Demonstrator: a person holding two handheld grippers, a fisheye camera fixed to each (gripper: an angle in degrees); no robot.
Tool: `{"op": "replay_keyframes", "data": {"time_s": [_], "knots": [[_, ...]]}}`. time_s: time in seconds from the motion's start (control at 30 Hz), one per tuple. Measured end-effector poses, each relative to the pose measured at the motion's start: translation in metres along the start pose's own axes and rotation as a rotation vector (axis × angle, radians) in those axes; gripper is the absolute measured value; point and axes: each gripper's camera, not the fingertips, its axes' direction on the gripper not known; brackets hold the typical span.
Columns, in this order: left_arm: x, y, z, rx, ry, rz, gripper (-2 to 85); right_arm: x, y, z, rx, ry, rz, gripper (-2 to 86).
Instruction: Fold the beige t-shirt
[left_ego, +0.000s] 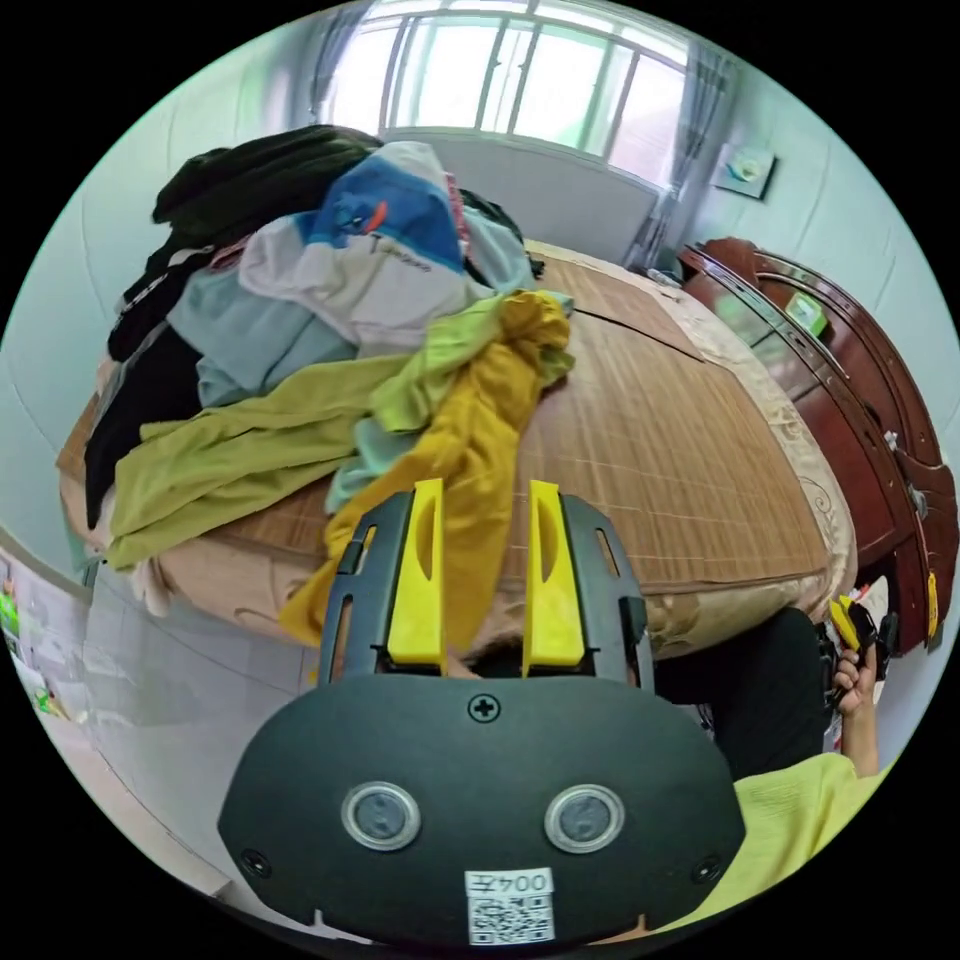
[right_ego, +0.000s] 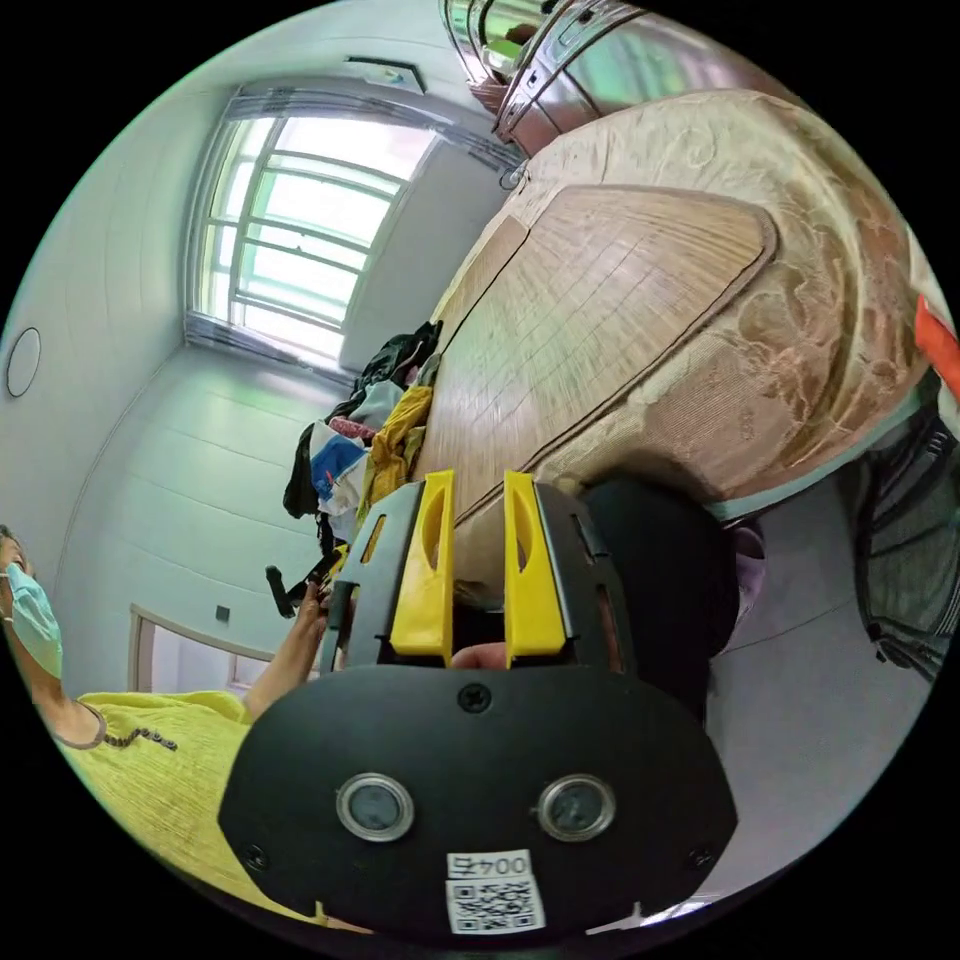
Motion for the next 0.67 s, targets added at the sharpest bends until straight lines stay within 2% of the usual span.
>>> {"op": "replay_keyframes", "data": {"time_s": [0.13, 0.23, 0.4, 0.53, 0.67], "knots": [[-0.005, -0.017, -0.028, -0.014, -0.076, 0.023, 13.9, -0.009, 0.001, 0.066, -0.087, 0.118, -0.055, 7.4], [0.008, -0.035, -0.045, -0.031, -0.093, 0.069, 13.5, -0.007, -0.002, 0.085, -0.074, 0.153, -0.047, 5.1], [0.027, -0.061, -0.087, -0.108, -0.075, 0.058, 3.6, 0.012, -0.008, 0.109, -0.046, 0.135, 0.018, 0.2], [0.063, -0.071, -0.188, 0.058, 0.194, 0.013, 1.6, 0.015, -0.012, 0.132, -0.037, 0.124, 0.003, -0.6], [0.154, -0.074, -0.232, 0.056, 0.464, 0.1, 1.0, 0.017, -0.019, 0.155, -0.04, 0.106, -0.007, -0.7]]}}
